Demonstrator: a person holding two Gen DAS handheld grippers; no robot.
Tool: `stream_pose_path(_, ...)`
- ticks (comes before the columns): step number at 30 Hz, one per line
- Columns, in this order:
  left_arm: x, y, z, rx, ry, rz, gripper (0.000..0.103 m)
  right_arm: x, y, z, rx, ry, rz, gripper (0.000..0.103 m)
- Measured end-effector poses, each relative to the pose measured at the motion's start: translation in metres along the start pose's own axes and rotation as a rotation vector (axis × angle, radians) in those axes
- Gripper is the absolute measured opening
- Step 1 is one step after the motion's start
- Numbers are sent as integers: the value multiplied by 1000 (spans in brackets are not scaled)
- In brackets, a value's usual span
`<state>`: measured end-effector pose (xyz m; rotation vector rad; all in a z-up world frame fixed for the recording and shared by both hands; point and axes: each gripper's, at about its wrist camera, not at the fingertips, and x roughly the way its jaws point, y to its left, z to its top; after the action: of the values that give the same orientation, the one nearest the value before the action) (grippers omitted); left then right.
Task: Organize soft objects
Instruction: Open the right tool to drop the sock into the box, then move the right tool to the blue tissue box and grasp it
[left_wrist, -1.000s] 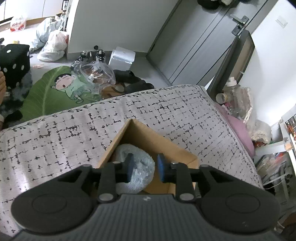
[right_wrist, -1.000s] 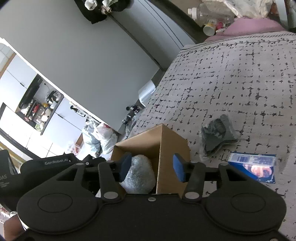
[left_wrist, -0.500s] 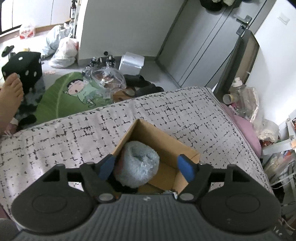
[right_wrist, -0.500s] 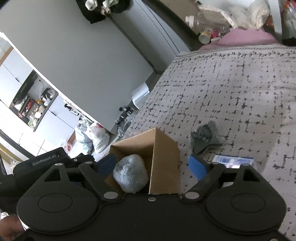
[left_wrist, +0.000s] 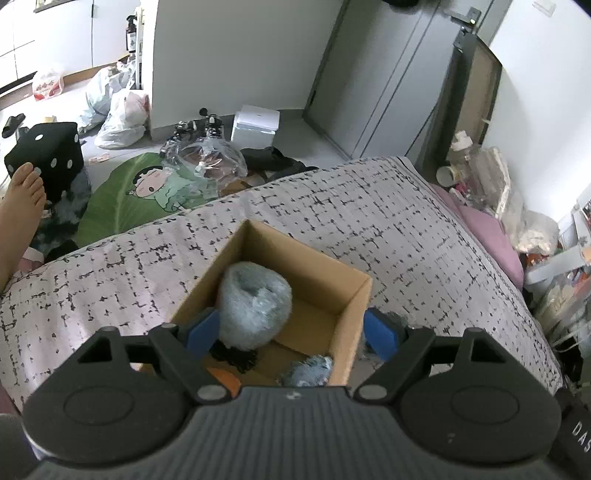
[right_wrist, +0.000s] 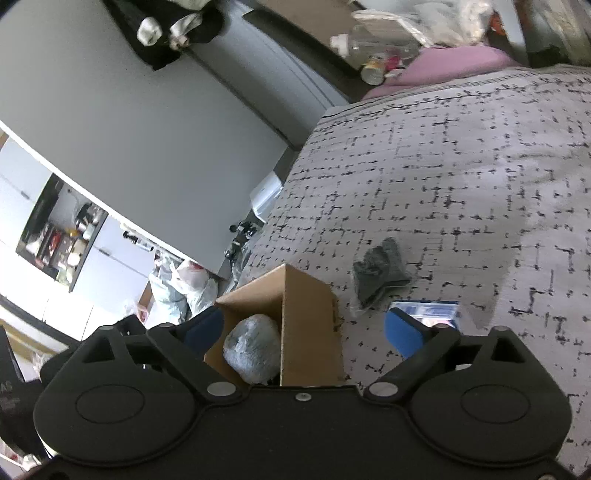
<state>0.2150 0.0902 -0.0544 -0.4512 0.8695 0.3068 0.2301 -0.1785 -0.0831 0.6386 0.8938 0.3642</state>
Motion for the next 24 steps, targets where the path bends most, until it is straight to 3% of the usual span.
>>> stream_pose_path(5, -1, -19, -7, 27, 9, 15, 85, -6, -17, 6, 62, -4, -24, 103)
stream_pose_path(12, -3, -43, -16, 65, 9, 9, 88, -13, -40, 12, 186, 4, 14, 103)
stream_pose_path(24, -3, -80, -28, 117, 16, 1, 89, -19, -68, 18, 276, -4, -21, 103)
